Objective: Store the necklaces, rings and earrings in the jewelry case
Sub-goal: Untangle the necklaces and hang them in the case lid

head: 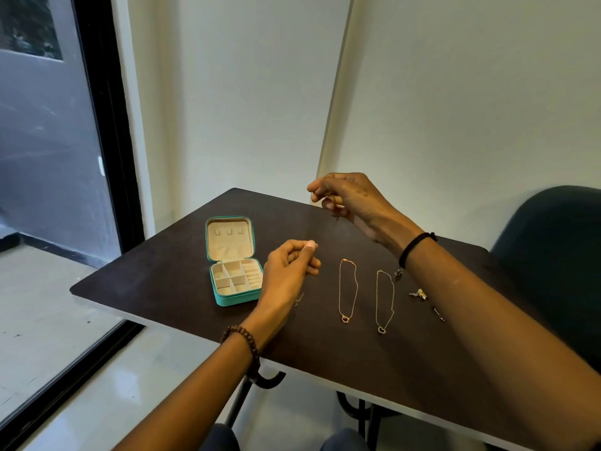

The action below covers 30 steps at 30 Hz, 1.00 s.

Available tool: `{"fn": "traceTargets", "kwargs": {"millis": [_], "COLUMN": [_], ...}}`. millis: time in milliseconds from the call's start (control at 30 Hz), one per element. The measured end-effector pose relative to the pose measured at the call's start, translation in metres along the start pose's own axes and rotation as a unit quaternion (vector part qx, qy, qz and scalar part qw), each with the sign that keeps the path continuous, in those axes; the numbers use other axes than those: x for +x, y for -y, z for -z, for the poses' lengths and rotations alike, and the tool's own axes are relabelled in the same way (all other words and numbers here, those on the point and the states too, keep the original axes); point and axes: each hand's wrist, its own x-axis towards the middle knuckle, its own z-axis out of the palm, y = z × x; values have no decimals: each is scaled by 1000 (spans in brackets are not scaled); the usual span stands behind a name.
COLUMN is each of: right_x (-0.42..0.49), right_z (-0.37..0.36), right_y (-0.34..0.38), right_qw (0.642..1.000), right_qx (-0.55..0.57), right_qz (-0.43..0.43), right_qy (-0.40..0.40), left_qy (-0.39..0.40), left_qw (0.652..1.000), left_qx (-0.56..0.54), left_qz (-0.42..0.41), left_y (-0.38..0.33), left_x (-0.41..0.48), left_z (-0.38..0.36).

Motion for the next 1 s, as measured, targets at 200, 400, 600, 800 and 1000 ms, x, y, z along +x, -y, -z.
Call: {"fn": "traceTargets", "kwargs": {"millis": [200,400,600,800,1000], "right_x": [-2,1,6,12,14], "right_z": [6,6,10,15,23], "right_y": [1,3,11,5,-5], "right_qw": [1000,999,996,992,988], "right_qx": [-18,-17,19,25,-66], "right_qz": [11,28,45,36,53], "right_qy": [-10,-35,-77,-120,-128], "left_qy": [14,36,36,53,40], "left_qw": [999,999,995,990,963], "left_qx": [8,10,-21,-49,-190], "left_qz": [-44,12,91,121,184], "left_y": [-20,-5,16,21,27], "left_x": [3,-1,-12,-21,-26], "left_z": [0,6,18,23,27]}}
